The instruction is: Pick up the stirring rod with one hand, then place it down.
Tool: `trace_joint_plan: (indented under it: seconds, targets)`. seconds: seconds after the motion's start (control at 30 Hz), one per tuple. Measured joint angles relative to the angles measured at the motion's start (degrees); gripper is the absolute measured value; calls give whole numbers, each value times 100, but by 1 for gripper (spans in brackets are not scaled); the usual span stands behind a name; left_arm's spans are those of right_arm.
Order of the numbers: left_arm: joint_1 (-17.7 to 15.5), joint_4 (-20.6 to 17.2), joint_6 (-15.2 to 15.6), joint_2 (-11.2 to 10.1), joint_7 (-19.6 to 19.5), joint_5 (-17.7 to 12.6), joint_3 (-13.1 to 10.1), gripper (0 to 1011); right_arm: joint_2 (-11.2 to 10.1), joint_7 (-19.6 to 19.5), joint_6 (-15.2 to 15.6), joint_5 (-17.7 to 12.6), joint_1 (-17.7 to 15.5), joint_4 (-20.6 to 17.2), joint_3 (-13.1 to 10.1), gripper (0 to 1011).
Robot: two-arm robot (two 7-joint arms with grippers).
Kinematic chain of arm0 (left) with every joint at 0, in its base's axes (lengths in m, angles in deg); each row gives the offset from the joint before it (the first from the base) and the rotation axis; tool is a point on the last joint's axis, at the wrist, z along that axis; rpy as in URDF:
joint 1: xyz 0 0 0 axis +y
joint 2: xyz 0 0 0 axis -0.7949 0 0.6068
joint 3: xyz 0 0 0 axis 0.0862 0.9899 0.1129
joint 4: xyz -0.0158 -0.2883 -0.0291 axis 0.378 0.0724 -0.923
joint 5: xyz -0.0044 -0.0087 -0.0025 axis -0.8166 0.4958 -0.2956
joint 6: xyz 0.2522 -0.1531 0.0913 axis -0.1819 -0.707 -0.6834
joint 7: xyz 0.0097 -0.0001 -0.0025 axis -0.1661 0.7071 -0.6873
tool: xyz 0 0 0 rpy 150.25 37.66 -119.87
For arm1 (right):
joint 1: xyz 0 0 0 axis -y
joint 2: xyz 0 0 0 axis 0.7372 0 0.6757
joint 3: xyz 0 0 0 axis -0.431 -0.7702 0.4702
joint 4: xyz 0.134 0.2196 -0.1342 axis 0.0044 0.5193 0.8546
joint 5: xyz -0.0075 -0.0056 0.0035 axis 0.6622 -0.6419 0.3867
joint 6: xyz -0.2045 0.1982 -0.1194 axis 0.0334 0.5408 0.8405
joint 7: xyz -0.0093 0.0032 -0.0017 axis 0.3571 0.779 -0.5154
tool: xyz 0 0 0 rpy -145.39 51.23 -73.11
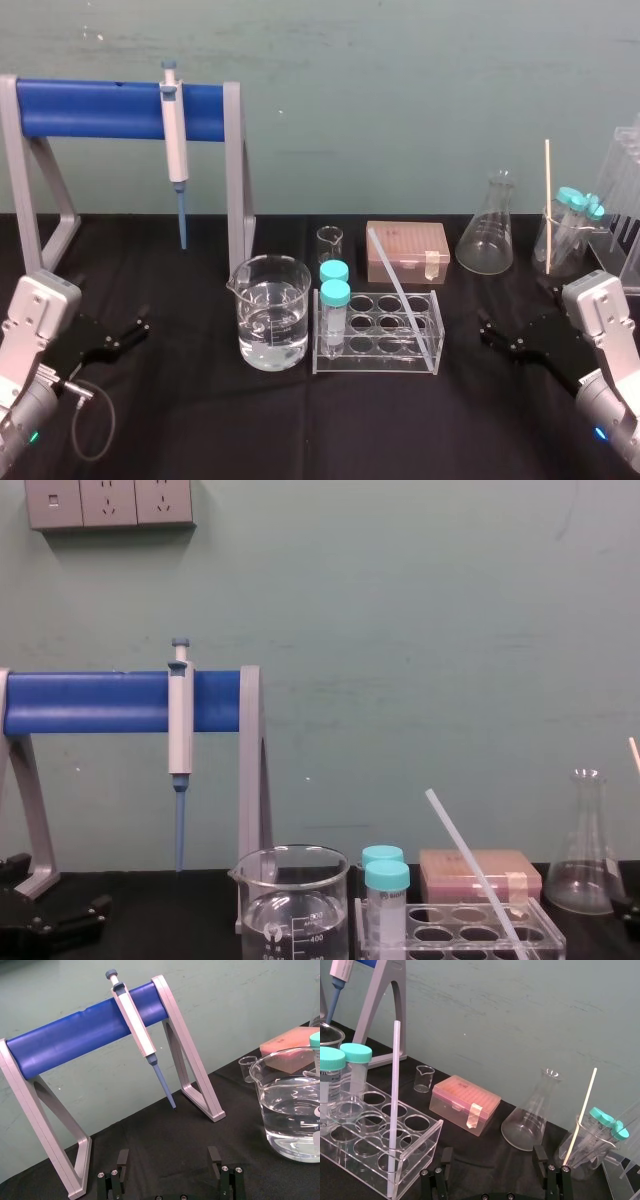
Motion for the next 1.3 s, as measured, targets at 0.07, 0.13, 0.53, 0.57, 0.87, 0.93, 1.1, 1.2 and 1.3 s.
trace_joint_plan:
  seconds: [0.07, 0.13, 0.53, 0.57, 0.87, 0.93, 1.1, 1.2, 1.3]
  targets:
    - [0, 0, 0, 0, 0, 0, 0, 1000, 0, 0, 0, 0, 0, 0, 0, 1003]
    - [0, 0, 0, 0, 0, 0, 0, 1000, 0, 0, 0, 0, 0, 0, 0, 1003]
    - [0, 0, 0, 0, 0, 0, 0, 1000, 0, 0, 0, 0, 0, 0, 0, 1003]
    - [0, 0, 0, 0, 0, 0, 0, 1000, 0, 0, 0, 0, 0, 0, 0, 1003]
    - [0, 0, 0, 0, 0, 0, 0, 1000, 0, 0, 0, 0, 0, 0, 0, 1004]
    - [0, 0, 0, 0, 0, 0, 0, 1000, 0, 0, 0, 0, 0, 0, 0, 1003]
    - [0, 0, 0, 0, 0, 0, 0, 1000, 0, 0, 0, 0, 0, 0, 0, 1003]
    - [0, 0, 0, 0, 0, 0, 0, 1000, 0, 0, 0, 0, 0, 0, 0, 1003]
    - [0, 0, 0, 0, 0, 0, 0, 1000, 0, 0, 0, 0, 0, 0, 0, 1003]
